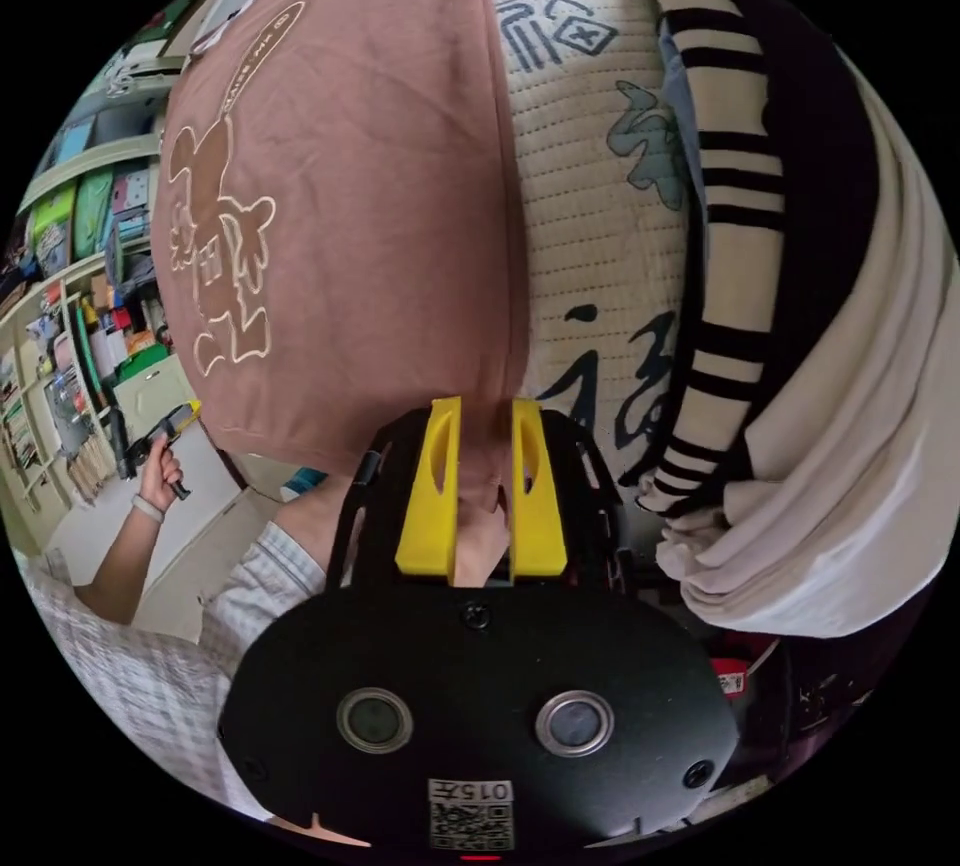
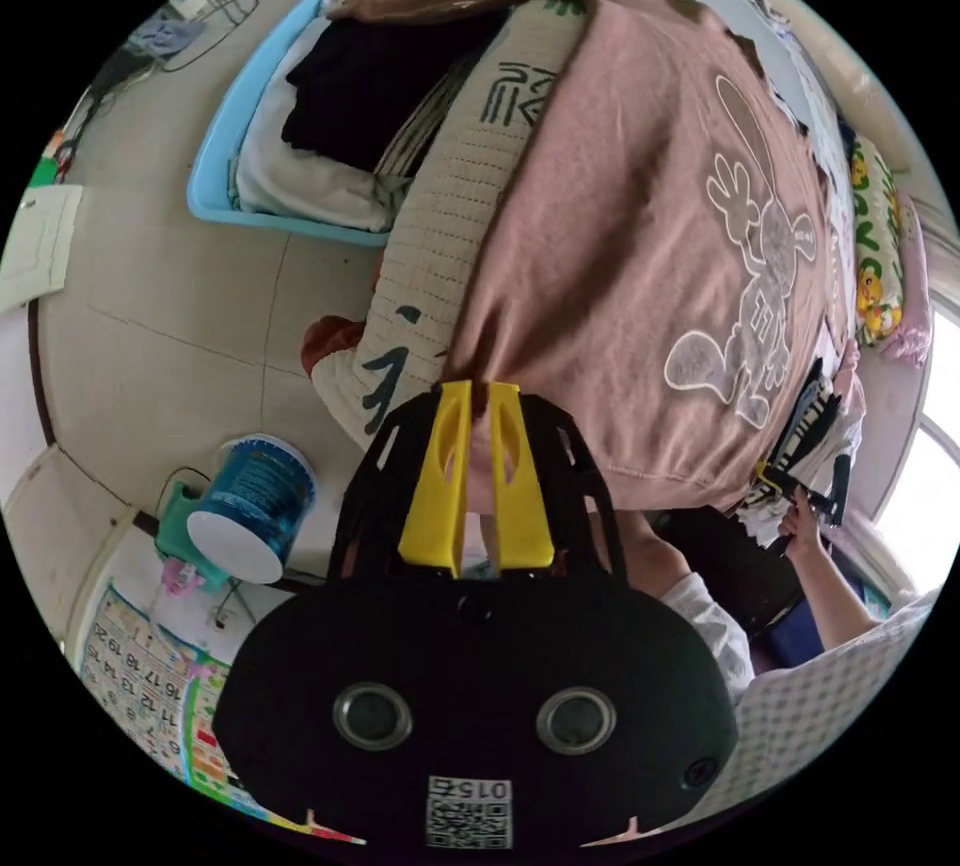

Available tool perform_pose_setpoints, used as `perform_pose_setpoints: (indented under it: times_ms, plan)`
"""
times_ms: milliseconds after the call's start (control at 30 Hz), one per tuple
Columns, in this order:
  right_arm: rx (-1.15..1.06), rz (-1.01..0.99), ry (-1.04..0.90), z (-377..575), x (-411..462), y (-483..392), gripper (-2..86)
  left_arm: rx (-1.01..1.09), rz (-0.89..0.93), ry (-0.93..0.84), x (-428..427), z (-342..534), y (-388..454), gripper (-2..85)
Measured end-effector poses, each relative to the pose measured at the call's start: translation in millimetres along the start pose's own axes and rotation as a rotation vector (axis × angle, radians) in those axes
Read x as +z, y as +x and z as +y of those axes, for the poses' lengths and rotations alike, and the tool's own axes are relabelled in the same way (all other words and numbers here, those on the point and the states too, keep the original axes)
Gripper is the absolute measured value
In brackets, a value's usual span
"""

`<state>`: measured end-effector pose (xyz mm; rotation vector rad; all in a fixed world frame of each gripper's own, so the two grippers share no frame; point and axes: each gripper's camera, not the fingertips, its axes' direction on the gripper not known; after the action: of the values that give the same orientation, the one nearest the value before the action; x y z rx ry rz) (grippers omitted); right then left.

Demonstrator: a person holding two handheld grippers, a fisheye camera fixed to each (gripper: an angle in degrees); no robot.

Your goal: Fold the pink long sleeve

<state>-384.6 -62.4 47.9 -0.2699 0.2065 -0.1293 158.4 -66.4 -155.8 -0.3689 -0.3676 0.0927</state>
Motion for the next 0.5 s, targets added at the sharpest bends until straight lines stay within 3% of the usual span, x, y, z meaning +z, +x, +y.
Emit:
perform_pose_setpoints:
  times_ms: [200, 500]
  plan:
    - [0.041, -0.063, 0.005, 7, 10, 15, -0.7, -0.097, 0.089, -0.028, -33, 36, -6, 1.1]
    - [-0.013, 0.037, 0.007, 27, 38, 45, 4.4, -0.017, 0.073, -0.016, -41, 71, -24, 1.1]
